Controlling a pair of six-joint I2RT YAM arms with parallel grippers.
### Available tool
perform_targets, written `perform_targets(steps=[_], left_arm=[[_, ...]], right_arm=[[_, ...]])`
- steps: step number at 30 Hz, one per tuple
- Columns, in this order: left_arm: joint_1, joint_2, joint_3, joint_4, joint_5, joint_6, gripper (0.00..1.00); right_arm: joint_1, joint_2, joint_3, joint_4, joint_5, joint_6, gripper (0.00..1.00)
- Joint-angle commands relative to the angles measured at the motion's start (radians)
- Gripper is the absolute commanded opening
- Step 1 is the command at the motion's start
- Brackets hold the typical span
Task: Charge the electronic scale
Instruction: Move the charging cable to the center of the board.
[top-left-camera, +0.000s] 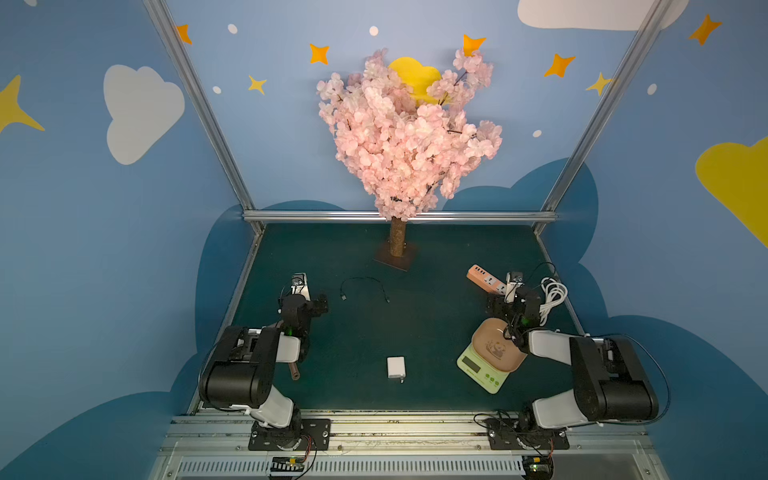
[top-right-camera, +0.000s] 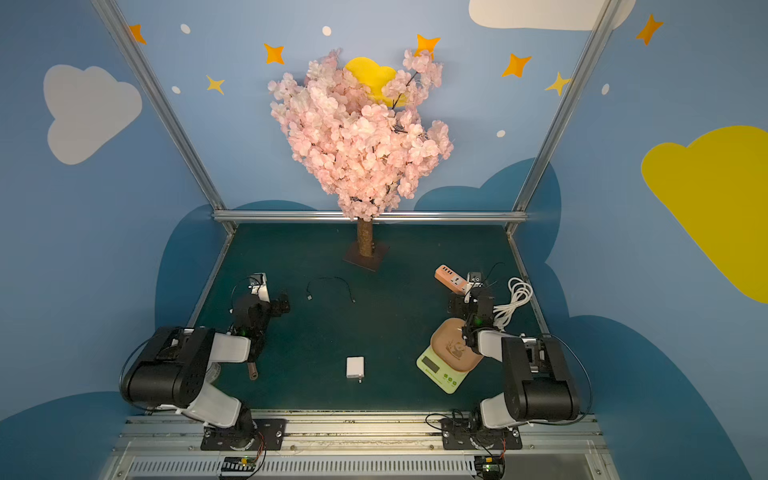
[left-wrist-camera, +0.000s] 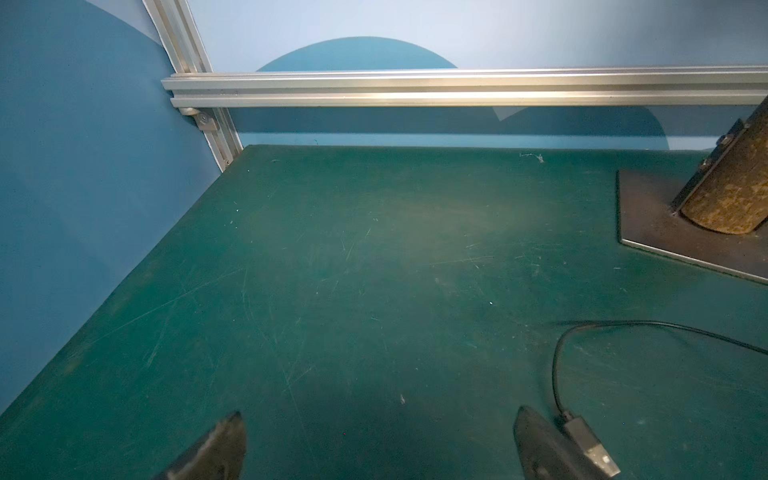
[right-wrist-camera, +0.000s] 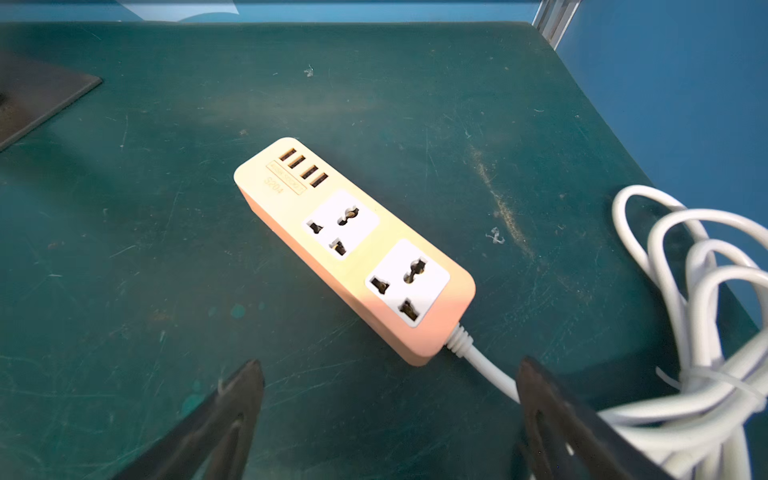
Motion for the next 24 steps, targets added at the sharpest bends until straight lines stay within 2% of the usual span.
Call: perform_targets(steps=[1,19,24], left_arm=[[-0.003,0.01,0.006,0.016,-0.006,0.006,1.0],[-0.003,0.008,0.0,0.026,-0.006,0.008,1.0],[-0.02,-0.089,-0.068,0.079,-0.056,0.016,1.0]], right_arm=[[0.005,0.001,0.023,0.015,0.007,-0.002,0.95],[-0.007,-0.005,0.017,0.023,-0.014,0.003,0.95],[-0.021,-0.077,0.074,-0.124,-0.032,0.016,0.95]])
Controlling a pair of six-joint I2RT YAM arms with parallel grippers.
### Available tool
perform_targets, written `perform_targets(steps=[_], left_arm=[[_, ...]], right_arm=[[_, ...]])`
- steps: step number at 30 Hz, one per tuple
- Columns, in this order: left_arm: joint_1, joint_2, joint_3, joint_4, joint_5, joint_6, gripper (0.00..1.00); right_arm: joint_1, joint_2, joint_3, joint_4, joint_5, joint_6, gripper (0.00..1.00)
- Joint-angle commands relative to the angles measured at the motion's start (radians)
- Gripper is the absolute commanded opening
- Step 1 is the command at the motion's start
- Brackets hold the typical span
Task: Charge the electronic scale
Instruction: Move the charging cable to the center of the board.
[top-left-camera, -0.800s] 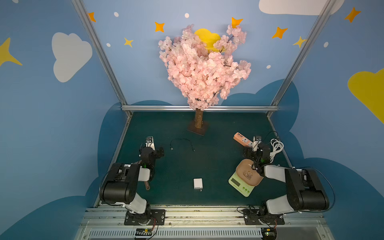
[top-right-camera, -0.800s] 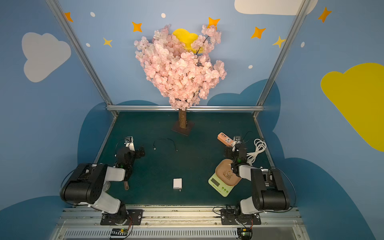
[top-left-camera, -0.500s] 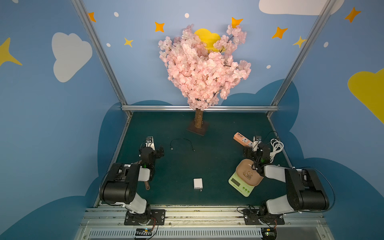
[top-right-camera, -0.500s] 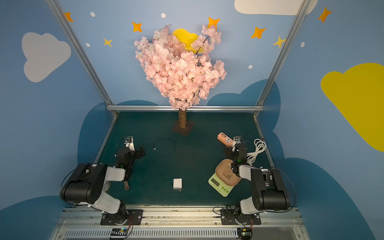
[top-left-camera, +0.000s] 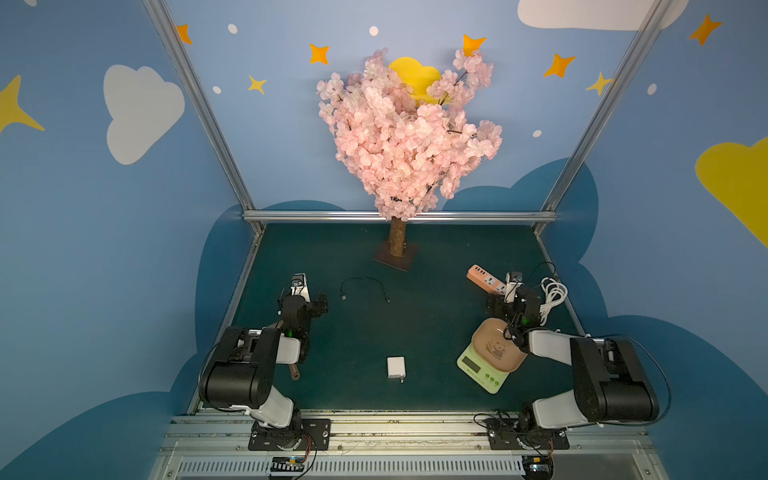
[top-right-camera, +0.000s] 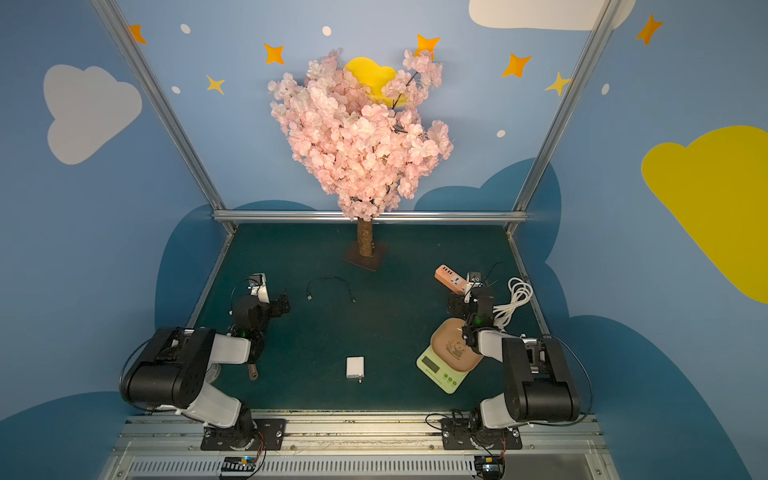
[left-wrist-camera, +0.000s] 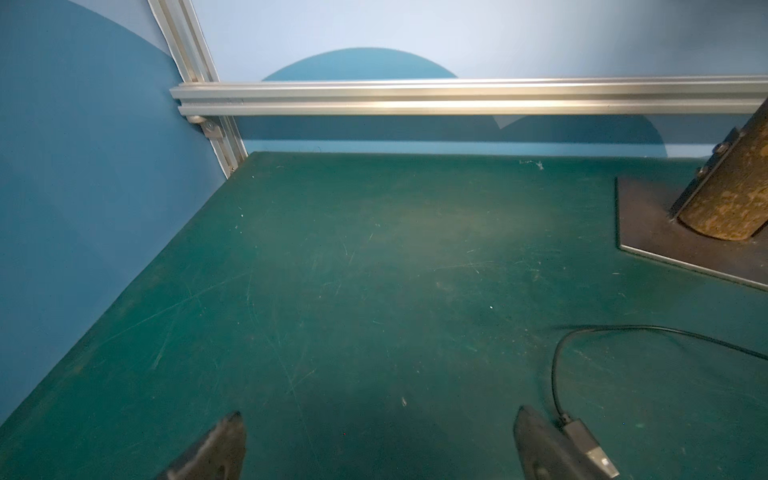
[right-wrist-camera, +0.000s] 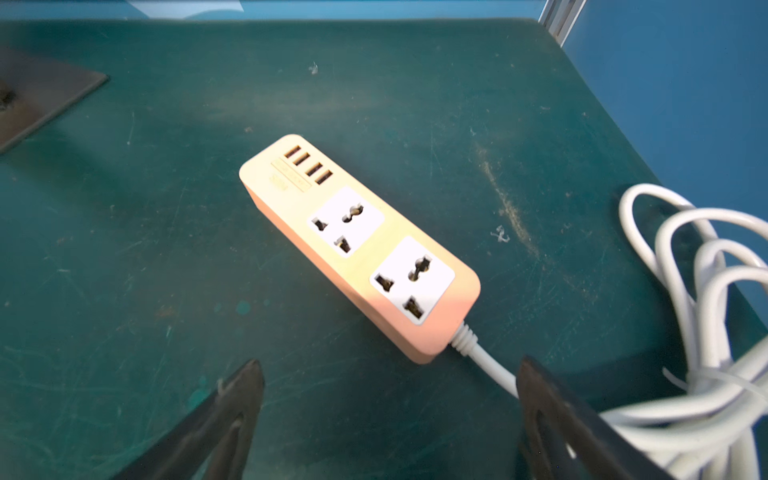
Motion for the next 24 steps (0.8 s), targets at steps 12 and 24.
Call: perform_targets(steps=[12,24], left_arm=[[-0.095,-0.637,0.117,-0.75,-0.269,-0.399,1.0],[-0.087,-0.857,0.096,-0.864,-0.018,-0.459,1.0]], right_arm=[[-0.013,-0.288,0.405,-0.59,-0.301,0.423,0.93],[0.288,-0.067,0.5,-0.407,-0.616,0.37,0.92]])
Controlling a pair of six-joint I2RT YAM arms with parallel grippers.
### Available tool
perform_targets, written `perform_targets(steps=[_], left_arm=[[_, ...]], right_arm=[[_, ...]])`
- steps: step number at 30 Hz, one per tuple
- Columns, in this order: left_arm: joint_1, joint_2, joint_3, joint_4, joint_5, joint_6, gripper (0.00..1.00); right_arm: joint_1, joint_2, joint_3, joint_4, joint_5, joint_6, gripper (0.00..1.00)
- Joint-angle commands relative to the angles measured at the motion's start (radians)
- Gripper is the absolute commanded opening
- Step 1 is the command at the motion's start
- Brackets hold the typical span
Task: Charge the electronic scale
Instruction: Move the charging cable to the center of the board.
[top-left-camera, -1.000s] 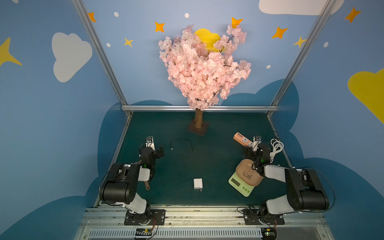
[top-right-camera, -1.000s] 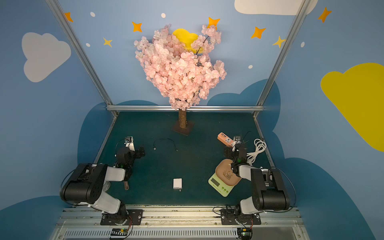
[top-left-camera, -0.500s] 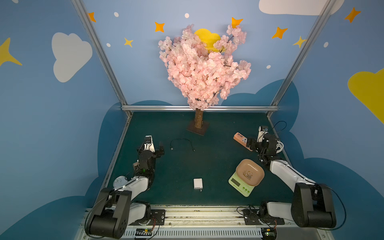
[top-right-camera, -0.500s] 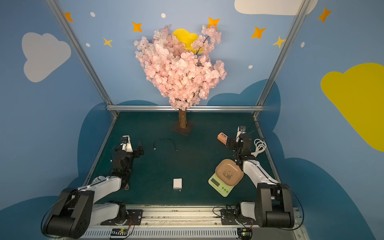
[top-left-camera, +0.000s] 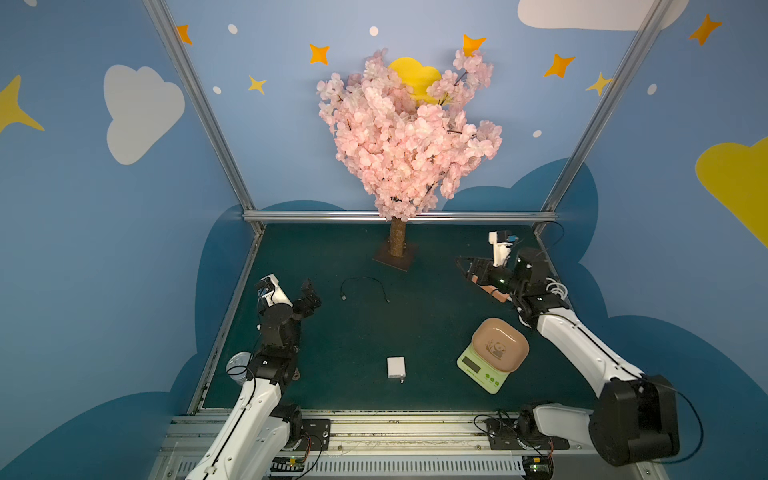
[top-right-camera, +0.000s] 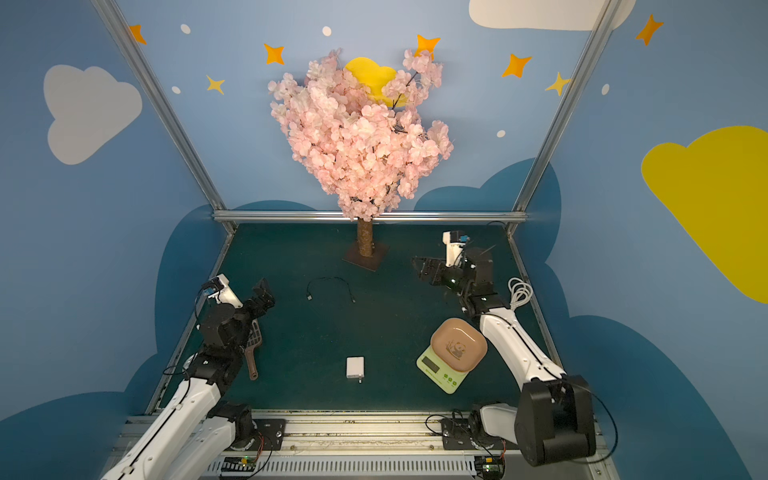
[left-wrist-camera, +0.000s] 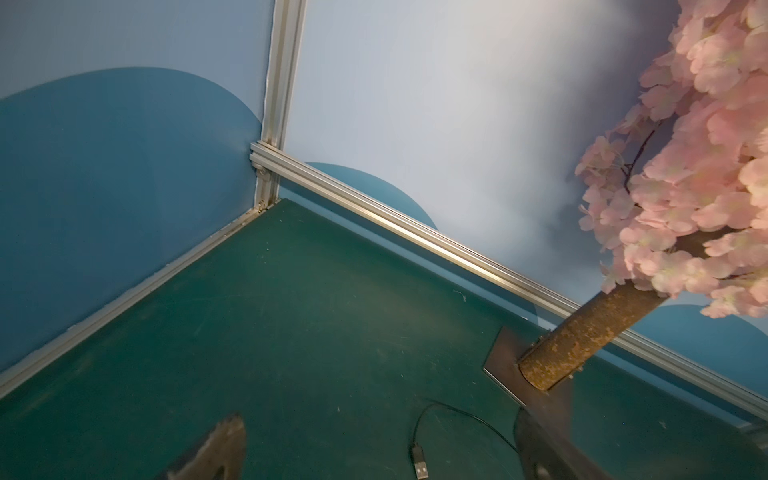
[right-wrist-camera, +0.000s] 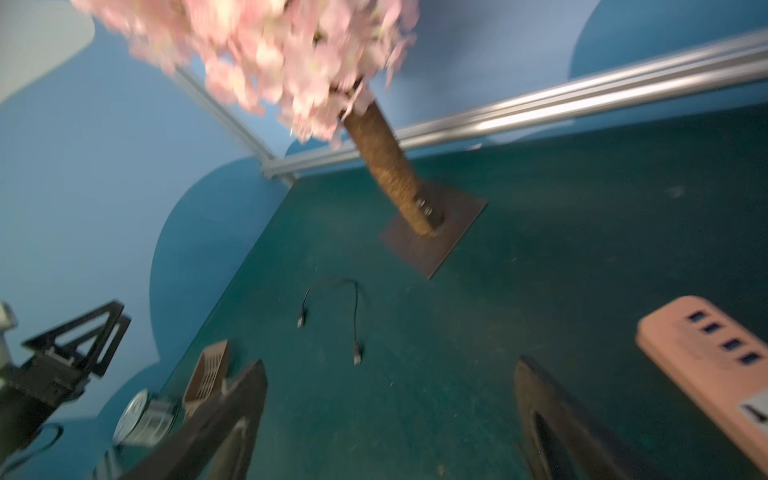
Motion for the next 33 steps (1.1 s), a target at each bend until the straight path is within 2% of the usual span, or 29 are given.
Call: perform_targets(steps=[1,8,12,17,19,23,28,33], left_arm=[[0.005,-0.027,0.012,-0.07,0.096,-0.022,1.0],[0.007,-0.024,0.035,-0.106,0.204,0.018,1.0],[0.006,-0.023,0.042,-0.118,0.238,0.028,1.0],[0.008,-0.019,0.055,-0.121,0.274,0.029,1.0],[0.007,-0.015,0.058,-0.121,0.283,0.028,1.0],[0.007,-0.007,0.06,-0.111,0.308,0.023,1.0],[0.007,0.01,0.062,-0.107,0.317,0.022,1.0],[0.007,0.021,0.06,-0.096,0.327,0.012,1.0]], right_arm=[[0.094,0.091,0.093,-0.025,-0.019,-0.026,0.92],[0.306,0.396,0.357,-0.166,0.116,-0.119,0.9],[0.378,0.573,0.541,-0.295,0.198,-0.168,0.8],[0.451,0.749,0.738,-0.435,0.365,-0.228,0.79],[0.466,0.802,0.802,-0.483,0.443,-0.234,0.79],[0.47,0.902,0.929,-0.573,0.503,-0.234,0.76],[0.473,1.007,1.054,-0.642,0.485,-0.247,0.69],[0.477,1.062,1.095,-0.639,0.472,-0.263,0.59]])
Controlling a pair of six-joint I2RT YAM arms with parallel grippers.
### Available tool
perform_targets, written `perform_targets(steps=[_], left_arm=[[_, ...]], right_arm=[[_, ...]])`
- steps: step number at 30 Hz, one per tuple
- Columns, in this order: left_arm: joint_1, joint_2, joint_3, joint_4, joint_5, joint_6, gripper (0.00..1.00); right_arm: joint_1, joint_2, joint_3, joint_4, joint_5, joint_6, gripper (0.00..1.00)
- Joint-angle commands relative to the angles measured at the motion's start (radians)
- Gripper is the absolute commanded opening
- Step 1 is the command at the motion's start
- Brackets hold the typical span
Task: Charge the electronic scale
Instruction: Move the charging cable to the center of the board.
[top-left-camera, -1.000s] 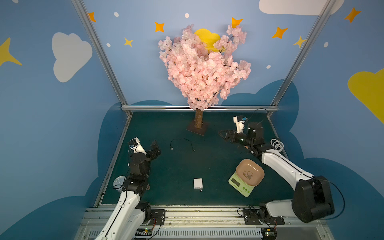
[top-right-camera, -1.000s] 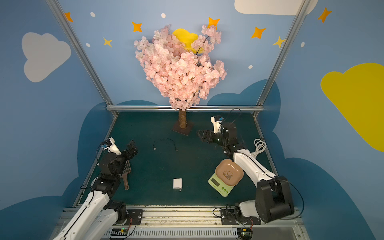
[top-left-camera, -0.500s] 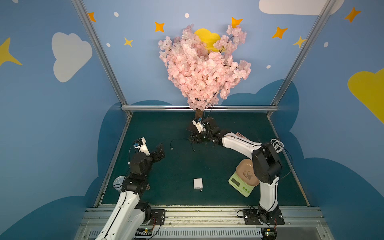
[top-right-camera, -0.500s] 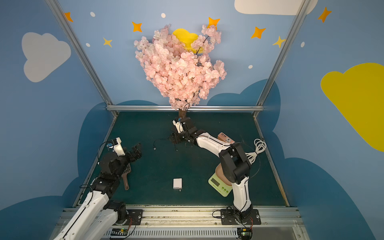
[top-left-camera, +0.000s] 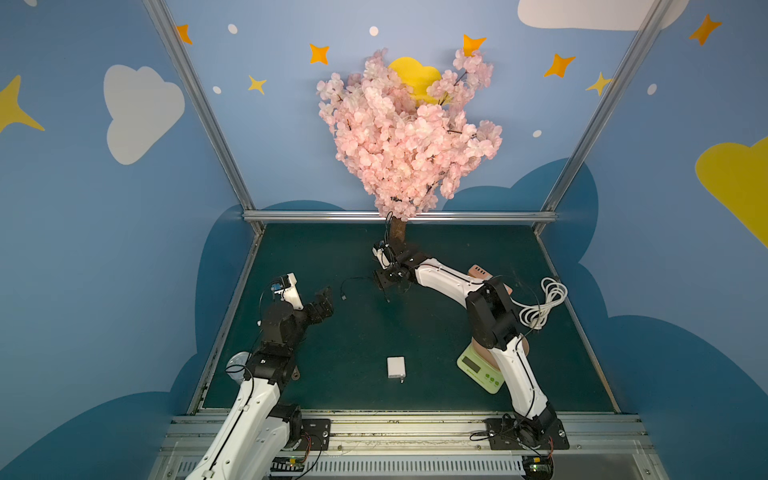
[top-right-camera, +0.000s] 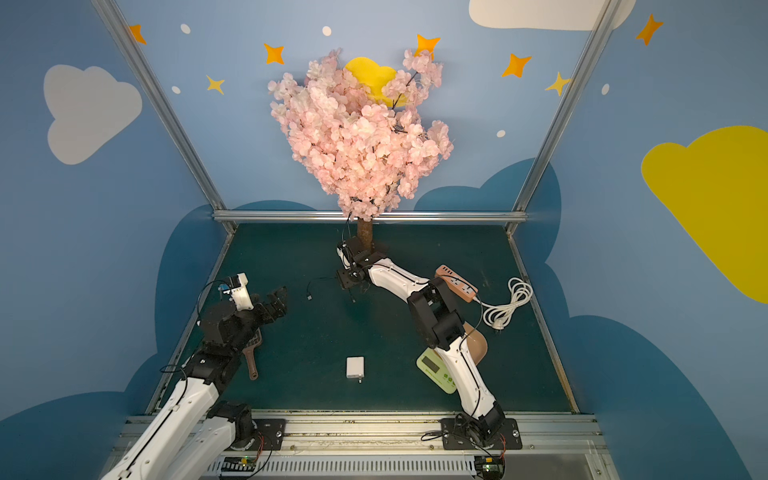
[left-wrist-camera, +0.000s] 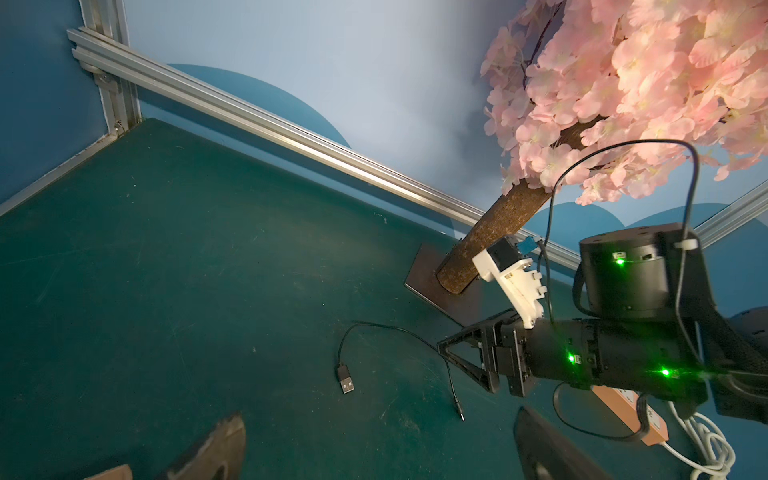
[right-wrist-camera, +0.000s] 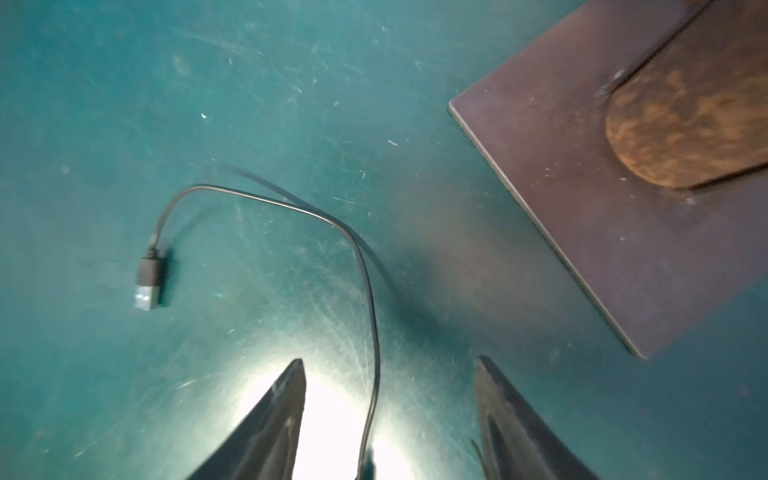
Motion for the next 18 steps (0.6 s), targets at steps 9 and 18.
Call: perform_targets(steps=[9,18], left_arm=[[0.004,0.032,0.025,0.023,0.035,-0.009,1.0],[0.004,0.051,0.022,0.04,0.038,-0.013,1.0]], right_arm=[[0.009,0.054,0.031,-0.014,0.014,-0.017,0.29],[0.001,-0.065,-0.042,-0.241,0.234,0.096,0.0]])
